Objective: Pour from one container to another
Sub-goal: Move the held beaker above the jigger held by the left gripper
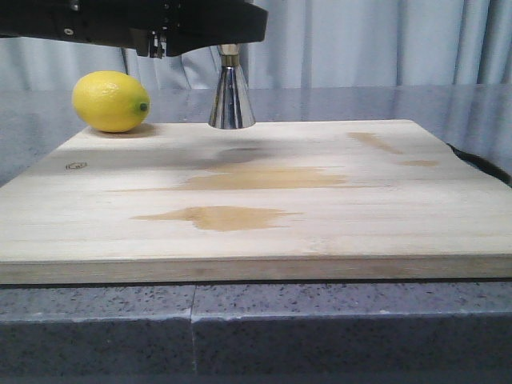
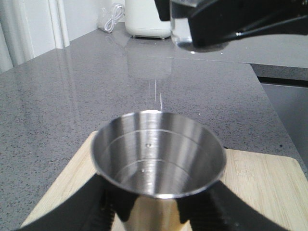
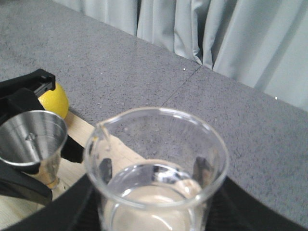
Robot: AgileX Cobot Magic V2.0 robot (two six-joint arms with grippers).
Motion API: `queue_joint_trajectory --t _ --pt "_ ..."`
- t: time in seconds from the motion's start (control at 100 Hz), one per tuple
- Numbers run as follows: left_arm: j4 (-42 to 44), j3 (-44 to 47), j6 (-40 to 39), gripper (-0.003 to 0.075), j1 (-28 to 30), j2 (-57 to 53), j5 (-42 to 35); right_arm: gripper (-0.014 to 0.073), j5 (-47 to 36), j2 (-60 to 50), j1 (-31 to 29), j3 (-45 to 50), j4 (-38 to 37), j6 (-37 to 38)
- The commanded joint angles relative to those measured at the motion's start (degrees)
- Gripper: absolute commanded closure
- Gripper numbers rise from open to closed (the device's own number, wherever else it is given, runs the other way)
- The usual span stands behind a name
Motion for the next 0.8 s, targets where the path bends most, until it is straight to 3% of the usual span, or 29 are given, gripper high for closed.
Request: queue_joint_trajectory --t 0.0,0.18,0.49,0.79 --pt "-5.0 -1.7 -0.3 0.0437 -0.5 -2.2 5.8 0.0305 -1.6 0.5 1.3 -4.4 -4.5 -0.6" --pt "-5.0 -1.7 -0.3 0.0437 -0.5 -2.2 5.8 0.0305 1.6 3.8 3.2 -9.1 -8.0 -0.7" --pt "-5.0 -1.7 -0.3 0.0437 -0.5 -2.2 5.8 0.0306 1.8 5.4 7.9 -9.9 -23.3 -0.7" --pt "-5.0 -1.7 -0.3 0.0437 -0.5 -2.2 5.8 0.0306 1.8 5.4 9.2 -9.9 -28.8 -0.7"
